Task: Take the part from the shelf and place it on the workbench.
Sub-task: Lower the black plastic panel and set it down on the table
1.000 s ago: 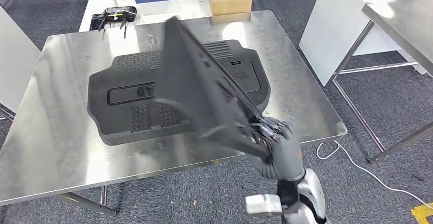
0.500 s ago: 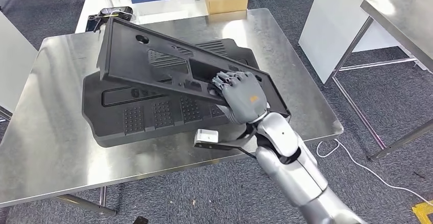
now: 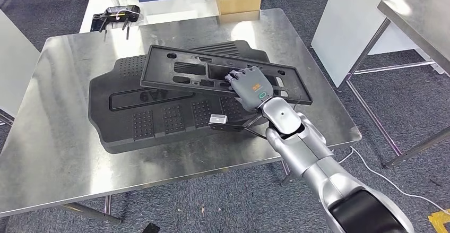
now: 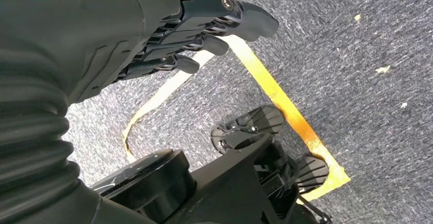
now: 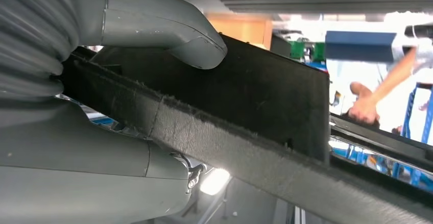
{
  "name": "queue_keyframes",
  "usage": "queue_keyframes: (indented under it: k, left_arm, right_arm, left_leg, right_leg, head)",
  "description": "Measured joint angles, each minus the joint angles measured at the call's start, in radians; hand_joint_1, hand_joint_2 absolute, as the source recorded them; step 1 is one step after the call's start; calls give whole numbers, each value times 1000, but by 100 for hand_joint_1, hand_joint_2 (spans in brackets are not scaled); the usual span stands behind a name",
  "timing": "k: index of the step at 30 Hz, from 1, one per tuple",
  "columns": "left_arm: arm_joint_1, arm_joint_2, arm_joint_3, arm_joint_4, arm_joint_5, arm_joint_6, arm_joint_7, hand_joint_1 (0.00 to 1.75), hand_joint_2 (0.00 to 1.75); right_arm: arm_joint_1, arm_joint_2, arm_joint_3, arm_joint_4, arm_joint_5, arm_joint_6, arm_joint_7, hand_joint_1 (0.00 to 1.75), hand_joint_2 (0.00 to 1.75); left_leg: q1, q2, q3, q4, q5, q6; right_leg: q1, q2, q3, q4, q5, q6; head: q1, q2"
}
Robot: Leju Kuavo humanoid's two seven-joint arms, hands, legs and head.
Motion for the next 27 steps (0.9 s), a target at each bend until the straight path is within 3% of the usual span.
queue_keyframes:
  k: [14,21,27]
  left_arm:
    - [-6,-2,-28,0,0,4,-11,0,175]
    - [-16,-3,-44,0,2,6,-8,0,175]
    - [-17,-6,-50,0,7,6,-6,0,175]
  right_arm:
    - [-82,-18,5,325,77,-57,-61,175,175]
    - [-103,-6,16,373,76,-89,-156,175,175]
    - [-107,4,28,384,64,-110,-188,175,175]
  left_leg:
    - [-1,0,0,0,-1,1]
    - [-1,0,1,0,-1,1]
    - [-1,0,1,0,-1,1]
  right_leg:
    - [-1,0,1,-1,0,0]
    - [0,0,1,-1,0,0]
    - [-1,0,1,-1,0,0]
  head:
    - [0,0]
    - [0,0]
    - [0,0]
